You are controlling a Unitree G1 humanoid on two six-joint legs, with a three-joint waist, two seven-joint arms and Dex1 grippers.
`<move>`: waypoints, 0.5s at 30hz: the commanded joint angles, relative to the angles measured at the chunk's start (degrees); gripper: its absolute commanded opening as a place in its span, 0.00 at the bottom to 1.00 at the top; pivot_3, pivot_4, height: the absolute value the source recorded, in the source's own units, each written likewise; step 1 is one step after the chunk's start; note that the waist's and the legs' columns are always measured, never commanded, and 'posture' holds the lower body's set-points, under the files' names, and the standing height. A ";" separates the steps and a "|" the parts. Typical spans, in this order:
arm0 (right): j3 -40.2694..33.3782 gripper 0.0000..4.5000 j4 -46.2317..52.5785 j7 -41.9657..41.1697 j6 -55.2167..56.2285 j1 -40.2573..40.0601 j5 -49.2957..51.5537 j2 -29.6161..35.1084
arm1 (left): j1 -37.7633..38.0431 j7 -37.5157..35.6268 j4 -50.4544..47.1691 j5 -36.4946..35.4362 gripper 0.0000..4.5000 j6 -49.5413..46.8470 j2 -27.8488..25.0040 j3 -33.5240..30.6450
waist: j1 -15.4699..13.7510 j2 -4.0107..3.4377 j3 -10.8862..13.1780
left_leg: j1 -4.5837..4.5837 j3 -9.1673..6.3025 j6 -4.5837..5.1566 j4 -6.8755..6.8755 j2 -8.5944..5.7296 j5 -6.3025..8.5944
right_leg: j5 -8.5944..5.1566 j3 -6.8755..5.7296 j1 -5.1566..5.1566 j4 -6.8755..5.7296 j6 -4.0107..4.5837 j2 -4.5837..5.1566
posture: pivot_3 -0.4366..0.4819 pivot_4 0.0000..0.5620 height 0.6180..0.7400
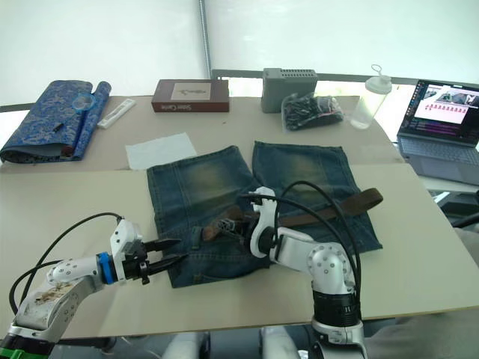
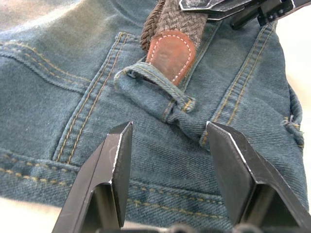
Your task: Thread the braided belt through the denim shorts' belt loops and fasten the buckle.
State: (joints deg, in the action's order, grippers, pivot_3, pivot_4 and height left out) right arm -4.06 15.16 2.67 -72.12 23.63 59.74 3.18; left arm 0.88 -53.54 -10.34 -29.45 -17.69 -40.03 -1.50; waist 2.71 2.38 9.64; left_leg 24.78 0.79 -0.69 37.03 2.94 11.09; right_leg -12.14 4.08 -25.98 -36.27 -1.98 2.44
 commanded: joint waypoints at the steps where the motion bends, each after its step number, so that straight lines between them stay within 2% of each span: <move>1: 0.76 0.00 -1.05 0.64 -1.40 0.15 -1.05 -0.57 | 0.58 -0.18 -2.10 -0.31 0.56 -0.01 0.13 -1.83 | 0.04 0.00 0.00 | 0.00 0.00 0.00 0.00 0.00 0.00 | 0.00 0.00 0.00 0.00 0.00 0.00 | 0.48 0.27 0.82; 8: 4.75 0.00 -2.70 -0.51 -0.46 1.31 -6.65 -0.52 | 2.22 -0.66 -2.88 -0.12 0.56 0.65 -0.12 -2.73 | 0.27 -0.01 -0.02 | -0.32 0.00 0.00 0.00 0.01 0.00 | -0.02 0.00 0.28 -0.04 -0.01 -0.01 | 0.48 0.27 0.82; 15: 12.08 0.00 -4.88 -5.49 1.80 2.85 -15.14 1.98 | 3.04 -0.60 -2.94 0.48 0.56 0.92 0.17 -2.88 | 1.33 -0.03 -0.08 | -0.93 -0.01 -0.01 -0.05 0.04 0.01 | -0.18 -0.03 0.92 0.04 0.18 -0.01 | 0.48 0.27 0.82</move>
State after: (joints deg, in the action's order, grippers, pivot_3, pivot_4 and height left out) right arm 4.59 12.64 -1.45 -69.48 27.02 46.63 4.77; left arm 3.52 -53.91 -11.56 -29.23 -17.56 -40.03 -3.33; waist 4.04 2.35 9.56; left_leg 23.83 0.78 -0.70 36.96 2.98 11.10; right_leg -12.30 4.05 -25.06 -36.23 -1.83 2.43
